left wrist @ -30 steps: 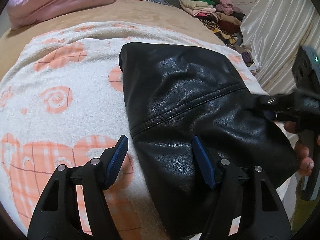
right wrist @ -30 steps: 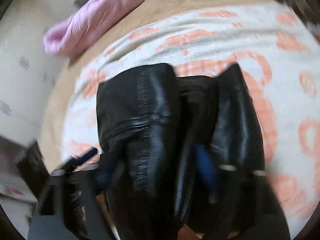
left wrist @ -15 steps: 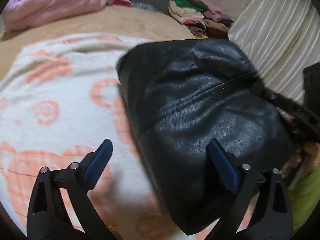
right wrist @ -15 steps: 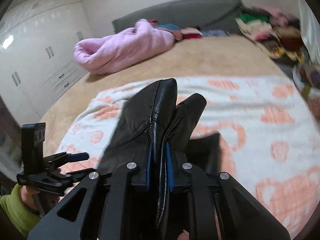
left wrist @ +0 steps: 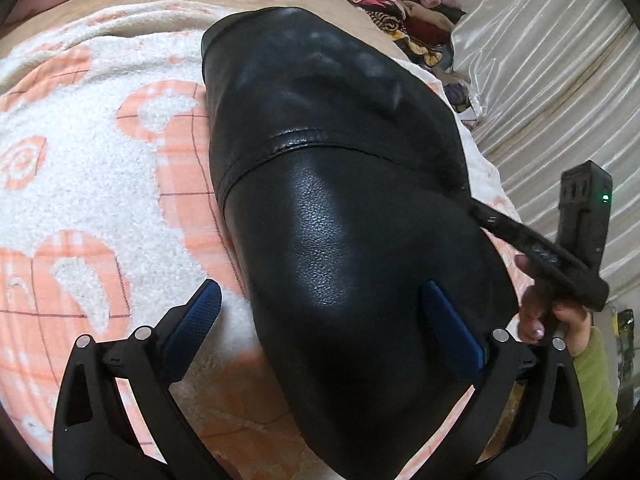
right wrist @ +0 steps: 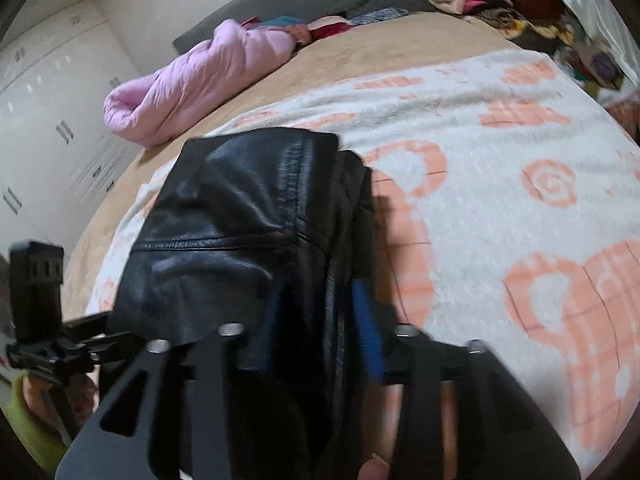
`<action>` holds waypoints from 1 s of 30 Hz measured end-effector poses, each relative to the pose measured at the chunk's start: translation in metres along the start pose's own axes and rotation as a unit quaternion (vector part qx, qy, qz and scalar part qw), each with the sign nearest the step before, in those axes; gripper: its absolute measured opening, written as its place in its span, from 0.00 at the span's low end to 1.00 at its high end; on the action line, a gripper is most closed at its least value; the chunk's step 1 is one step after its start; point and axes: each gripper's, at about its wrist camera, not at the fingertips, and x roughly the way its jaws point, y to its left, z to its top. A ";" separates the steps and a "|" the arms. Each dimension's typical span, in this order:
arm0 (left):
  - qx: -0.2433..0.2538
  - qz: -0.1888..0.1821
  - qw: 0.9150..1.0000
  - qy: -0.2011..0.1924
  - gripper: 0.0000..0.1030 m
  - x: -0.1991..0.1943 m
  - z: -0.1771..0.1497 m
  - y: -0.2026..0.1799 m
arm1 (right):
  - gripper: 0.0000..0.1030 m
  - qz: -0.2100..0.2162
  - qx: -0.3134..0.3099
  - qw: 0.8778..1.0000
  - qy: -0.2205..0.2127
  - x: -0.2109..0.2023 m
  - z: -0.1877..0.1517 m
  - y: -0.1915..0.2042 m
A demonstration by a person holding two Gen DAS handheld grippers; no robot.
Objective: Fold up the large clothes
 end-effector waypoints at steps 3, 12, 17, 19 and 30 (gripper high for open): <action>0.003 0.004 1.000 -0.002 0.92 -0.001 0.000 -0.001 | 0.67 0.026 0.031 0.999 -0.013 -0.023 -0.006 -0.004; 0.008 0.012 1.000 -0.010 0.92 -0.004 -0.005 -0.004 | 0.75 0.089 0.086 0.992 0.008 -0.049 -0.050 0.004; 0.011 0.020 1.000 -0.009 0.92 -0.010 -0.003 -0.007 | 0.75 0.089 0.093 0.992 0.011 -0.048 -0.052 0.007; 0.012 0.024 1.000 -0.009 0.92 -0.010 -0.003 -0.008 | 0.74 0.093 0.094 0.991 0.014 -0.046 -0.050 0.007; 0.015 0.035 0.999 -0.005 0.92 -0.019 0.003 -0.011 | 0.23 0.060 0.043 0.997 -0.020 -0.056 -0.050 0.039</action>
